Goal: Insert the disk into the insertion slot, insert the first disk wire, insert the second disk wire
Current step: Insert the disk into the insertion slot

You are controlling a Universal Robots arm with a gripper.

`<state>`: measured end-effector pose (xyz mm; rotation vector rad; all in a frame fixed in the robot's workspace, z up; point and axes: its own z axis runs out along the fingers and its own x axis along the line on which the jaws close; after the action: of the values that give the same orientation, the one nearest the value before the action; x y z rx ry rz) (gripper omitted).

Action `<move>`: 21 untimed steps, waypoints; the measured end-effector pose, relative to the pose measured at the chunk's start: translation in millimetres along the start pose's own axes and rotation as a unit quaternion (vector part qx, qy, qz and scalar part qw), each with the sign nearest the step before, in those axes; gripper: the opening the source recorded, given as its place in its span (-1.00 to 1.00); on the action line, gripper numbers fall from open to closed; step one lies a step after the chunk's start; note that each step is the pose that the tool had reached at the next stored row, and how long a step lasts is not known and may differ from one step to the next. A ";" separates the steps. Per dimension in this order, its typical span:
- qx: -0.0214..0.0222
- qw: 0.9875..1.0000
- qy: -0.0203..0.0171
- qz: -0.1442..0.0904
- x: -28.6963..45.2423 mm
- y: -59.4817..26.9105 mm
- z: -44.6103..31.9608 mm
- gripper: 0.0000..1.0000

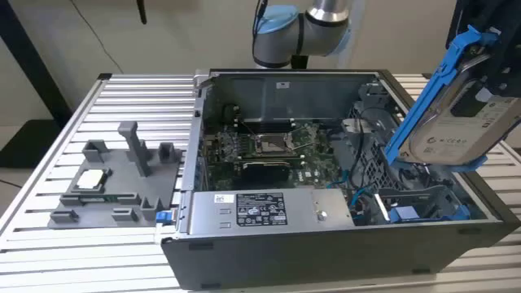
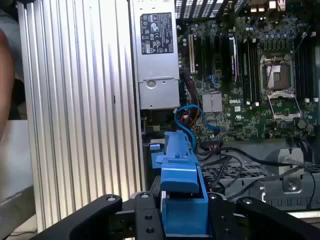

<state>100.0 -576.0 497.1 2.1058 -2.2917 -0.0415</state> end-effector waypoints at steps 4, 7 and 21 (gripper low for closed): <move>0.000 1.000 0.000 0.001 0.0 0.0 0.0 -0.35; 0.000 1.000 0.000 0.001 0.0 0.0 0.0 -0.35; 0.000 1.000 0.000 0.002 -0.4 -4.4 8.4 -0.35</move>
<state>104.0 -576.0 488.5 2.1009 -2.2965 -0.0414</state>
